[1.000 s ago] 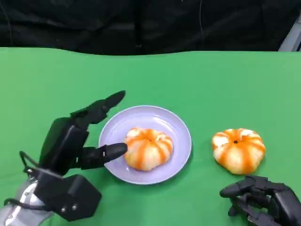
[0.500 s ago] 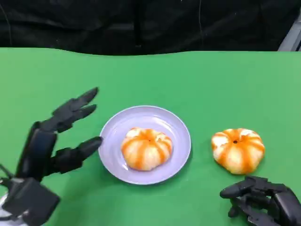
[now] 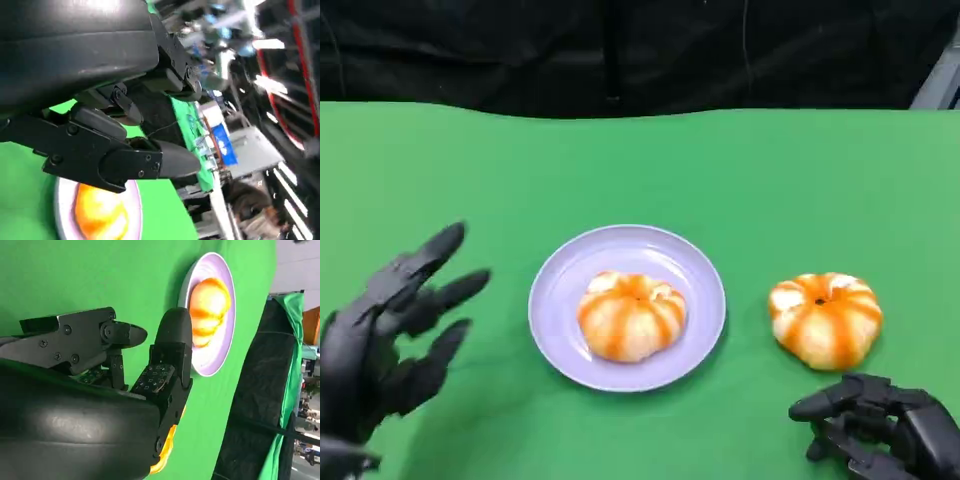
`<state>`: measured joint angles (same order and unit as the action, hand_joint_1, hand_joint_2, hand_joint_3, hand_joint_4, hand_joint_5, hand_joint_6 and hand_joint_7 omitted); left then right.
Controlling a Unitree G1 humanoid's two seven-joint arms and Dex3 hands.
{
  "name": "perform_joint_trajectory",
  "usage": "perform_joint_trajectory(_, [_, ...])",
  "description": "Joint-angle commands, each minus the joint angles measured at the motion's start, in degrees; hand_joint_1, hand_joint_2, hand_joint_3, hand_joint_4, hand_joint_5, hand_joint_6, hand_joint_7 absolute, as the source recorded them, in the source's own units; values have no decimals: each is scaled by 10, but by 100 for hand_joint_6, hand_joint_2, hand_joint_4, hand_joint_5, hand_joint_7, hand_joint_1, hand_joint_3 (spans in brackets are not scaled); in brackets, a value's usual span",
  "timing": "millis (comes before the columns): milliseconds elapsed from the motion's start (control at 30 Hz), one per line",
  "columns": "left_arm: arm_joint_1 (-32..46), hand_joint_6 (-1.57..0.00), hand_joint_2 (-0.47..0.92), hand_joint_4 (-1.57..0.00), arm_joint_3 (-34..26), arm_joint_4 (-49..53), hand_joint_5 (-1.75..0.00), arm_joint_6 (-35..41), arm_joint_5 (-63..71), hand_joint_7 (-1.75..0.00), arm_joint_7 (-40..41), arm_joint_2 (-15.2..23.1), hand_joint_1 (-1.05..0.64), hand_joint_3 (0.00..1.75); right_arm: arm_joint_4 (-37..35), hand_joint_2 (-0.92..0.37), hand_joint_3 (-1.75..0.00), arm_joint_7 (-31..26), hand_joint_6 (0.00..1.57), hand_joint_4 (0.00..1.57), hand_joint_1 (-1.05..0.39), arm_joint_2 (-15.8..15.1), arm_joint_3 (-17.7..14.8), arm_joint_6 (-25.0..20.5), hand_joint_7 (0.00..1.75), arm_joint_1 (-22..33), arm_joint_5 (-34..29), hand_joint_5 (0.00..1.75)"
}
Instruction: Grasp the bread from the table and place it into the plate.
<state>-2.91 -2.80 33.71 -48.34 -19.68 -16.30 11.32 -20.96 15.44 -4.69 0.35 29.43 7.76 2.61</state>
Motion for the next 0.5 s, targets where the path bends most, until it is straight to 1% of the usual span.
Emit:
perform_joint_trajectory(33, [21, -59, 92, -80, -26, -6, -3, 34, -36, -2, -49, -9, -62, 39, -3, -92, -38, 2, 88, 73, 3, -9, -10, 6, 75, 3, 10, 131])
perform_joint_trajectory(233, [39, -59, 92, -80, -50, 0, -2, 67, -67, -1, -122, -29, -59, 36, -7, -92, -37, 6, 89, 73, 2, -10, -12, 9, 74, 3, 12, 131])
perform_joint_trajectory(433, [52, -61, 92, -80, -68, -14, -2, 97, -72, -1, -153, -45, -55, 34, -8, -92, -38, 8, 89, 73, 2, -10, -15, 8, 74, 3, 12, 132])
perform_joint_trajectory(500, [55, -61, 92, -80, -71, -16, -1, 97, -64, -1, -156, -46, -45, 27, -9, -92, -38, 10, 89, 73, 2, -10, -16, 9, 74, 3, 13, 132])
